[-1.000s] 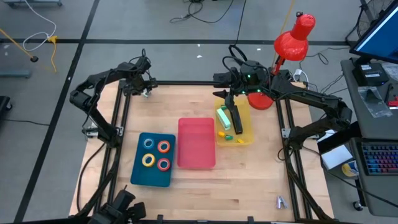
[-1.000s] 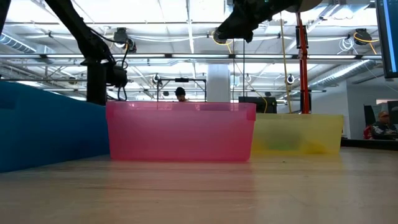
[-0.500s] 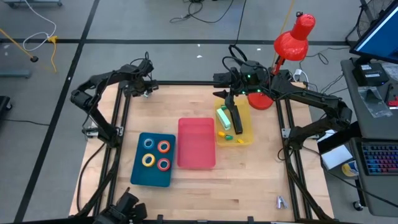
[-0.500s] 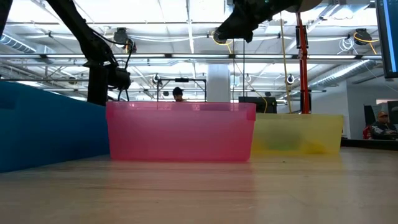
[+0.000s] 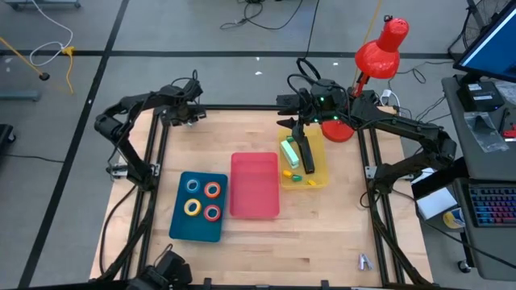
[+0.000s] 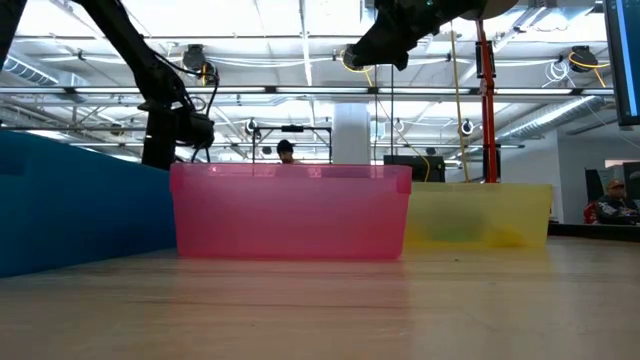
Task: Pick and place Stapler, Stapler remover, tape
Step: Put the blue staple remover into the yellow bin
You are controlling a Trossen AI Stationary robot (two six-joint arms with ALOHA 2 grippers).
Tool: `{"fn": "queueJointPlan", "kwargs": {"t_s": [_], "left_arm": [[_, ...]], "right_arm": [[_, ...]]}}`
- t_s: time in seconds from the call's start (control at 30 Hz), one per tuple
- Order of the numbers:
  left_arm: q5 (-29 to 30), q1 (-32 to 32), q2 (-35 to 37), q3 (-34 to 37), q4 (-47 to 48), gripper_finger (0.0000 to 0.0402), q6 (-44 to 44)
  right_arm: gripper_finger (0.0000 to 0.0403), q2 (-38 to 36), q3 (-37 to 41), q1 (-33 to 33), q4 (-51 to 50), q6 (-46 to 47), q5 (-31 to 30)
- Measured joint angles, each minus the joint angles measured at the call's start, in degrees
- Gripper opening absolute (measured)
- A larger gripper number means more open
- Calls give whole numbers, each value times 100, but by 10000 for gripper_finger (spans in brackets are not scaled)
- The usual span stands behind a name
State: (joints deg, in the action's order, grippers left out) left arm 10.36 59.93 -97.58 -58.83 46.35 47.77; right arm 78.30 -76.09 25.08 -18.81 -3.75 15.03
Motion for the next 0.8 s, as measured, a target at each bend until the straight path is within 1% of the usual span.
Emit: {"fn": "queueJointPlan", "kwargs": {"t_s": [0.17, 0.53, 0.6, 0.8], "left_arm": [[216, -77, -75, 0, -1, 200, 87], [270, -120, -75, 11, 4, 196, 105], [220, -149, -75, 11, 4, 183, 103], [222, -304, -305, 13, 27, 126, 60]], "right_arm": [[155, 0, -1, -4, 3, 2, 2], [155, 0, 0, -4, 4, 4, 4], [155, 0, 0, -4, 4, 4, 4], [155, 0, 0, -4, 4, 7, 4]]}}
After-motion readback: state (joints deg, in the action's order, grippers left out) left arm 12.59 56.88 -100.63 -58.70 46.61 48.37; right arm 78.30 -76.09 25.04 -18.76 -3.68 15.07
